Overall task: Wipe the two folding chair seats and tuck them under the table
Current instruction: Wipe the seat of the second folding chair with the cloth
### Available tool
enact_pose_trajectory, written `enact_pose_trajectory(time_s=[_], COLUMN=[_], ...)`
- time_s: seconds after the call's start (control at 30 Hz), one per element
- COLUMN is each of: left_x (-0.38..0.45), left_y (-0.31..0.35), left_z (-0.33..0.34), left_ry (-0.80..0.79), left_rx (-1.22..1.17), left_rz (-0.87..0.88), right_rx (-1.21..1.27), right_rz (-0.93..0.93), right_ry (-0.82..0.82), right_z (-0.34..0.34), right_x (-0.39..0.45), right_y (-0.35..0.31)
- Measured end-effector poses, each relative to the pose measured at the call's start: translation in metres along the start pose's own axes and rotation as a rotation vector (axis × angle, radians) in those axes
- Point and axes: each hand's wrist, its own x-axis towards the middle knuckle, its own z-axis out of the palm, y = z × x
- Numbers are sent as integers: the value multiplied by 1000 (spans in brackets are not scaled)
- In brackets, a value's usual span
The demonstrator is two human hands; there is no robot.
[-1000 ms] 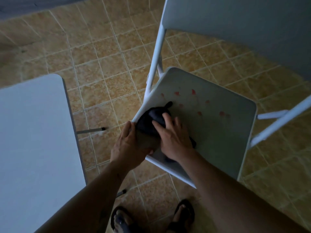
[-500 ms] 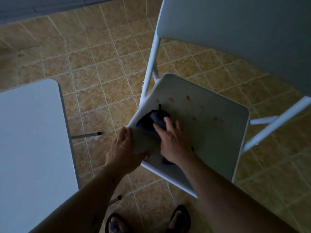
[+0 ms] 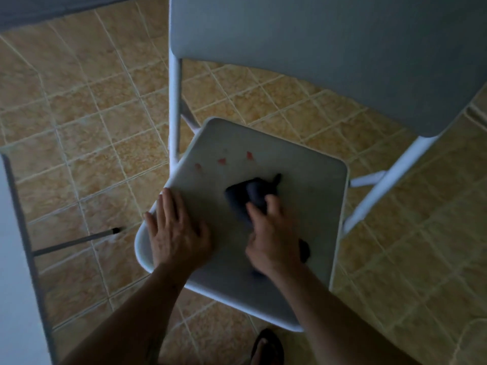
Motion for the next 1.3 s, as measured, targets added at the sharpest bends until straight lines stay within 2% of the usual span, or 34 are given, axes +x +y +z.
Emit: enact_pose_trajectory(time_s=[0.07, 0.2, 0.33, 0.43, 0.5, 0.6, 0.8, 0.93, 1.0, 1.13, 1.2, 1.23, 1.3], left_x=[-1, 1, 2, 3, 2, 4, 4, 7, 6, 5, 8, 8, 9], left_y=[-6, -6, -1, -1, 2, 2, -3, -4, -4, -4, -6, -6, -6], left_z=[9, 14, 11, 8, 8, 7, 9, 9, 9, 7, 5, 4, 3], left_ry=[41, 46, 31, 28, 13, 2, -12, -16, -18, -34, -36, -38, -32], left_rx=[62, 81, 69, 56, 60, 75, 8, -9, -20, -33, -40, -43, -45], left_rz=[25, 14, 3, 1, 12, 4, -20, -31, -33, -29, -34, -35, -35], right_rx=[-29, -18, -95, -121, -83, -7, 43, -31, -35, -49, -44, -35, -22], right_rz=[-153, -236, 3, 195, 285, 259, -200, -364, -309, 0, 88, 84, -47], right_ry=[-23, -42, 70, 111, 124, 119, -35, -85, -89, 40, 38, 39, 38], right_z=[9, 2, -14, -29, -27, -10, 15, 17, 13, 0, -1, 1, 7], right_x=[-3, 23, 47, 58, 55, 45, 54, 105, 128, 150, 148, 143, 125], right_y=[-10, 36, 110, 128, 118, 80, -17, -25, -8, 23, 15, 6, -18])
